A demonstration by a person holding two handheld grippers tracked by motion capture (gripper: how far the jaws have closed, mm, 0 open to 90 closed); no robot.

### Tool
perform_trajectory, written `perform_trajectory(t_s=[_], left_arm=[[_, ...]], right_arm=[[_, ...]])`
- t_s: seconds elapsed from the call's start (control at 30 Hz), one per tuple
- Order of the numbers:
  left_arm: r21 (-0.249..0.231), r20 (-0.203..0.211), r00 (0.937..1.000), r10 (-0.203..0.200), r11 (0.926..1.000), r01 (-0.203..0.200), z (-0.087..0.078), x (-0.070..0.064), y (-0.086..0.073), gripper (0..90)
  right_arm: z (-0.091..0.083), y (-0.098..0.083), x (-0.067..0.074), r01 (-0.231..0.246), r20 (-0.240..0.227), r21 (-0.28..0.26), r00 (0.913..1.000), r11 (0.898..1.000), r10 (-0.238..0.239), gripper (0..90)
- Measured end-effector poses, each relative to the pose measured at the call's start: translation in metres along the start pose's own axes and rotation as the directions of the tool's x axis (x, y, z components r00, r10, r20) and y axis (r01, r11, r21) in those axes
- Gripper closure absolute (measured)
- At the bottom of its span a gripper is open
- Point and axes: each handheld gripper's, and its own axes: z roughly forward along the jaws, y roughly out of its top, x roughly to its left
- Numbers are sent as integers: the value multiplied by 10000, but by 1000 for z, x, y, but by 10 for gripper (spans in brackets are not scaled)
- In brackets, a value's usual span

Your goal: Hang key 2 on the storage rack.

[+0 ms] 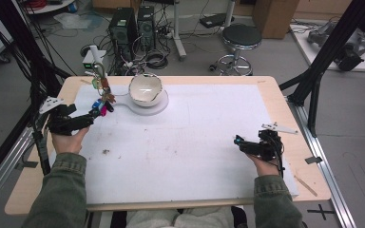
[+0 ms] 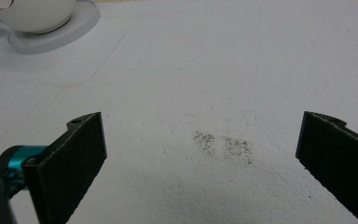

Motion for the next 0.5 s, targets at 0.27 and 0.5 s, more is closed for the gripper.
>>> perform_trajectory(t_s=[0.27, 0.5], left_arm=[[27, -115, 9999, -27, 10000, 27, -4, -1, -13, 16], [182, -508, 9985, 218, 9996, -209, -9, -1, -24, 16]], right_arm=[[-2, 0, 0, 136, 103, -128, 9999, 9998, -134, 7], [-3, -1, 0, 190, 131, -170, 9997, 9997, -188, 7]])
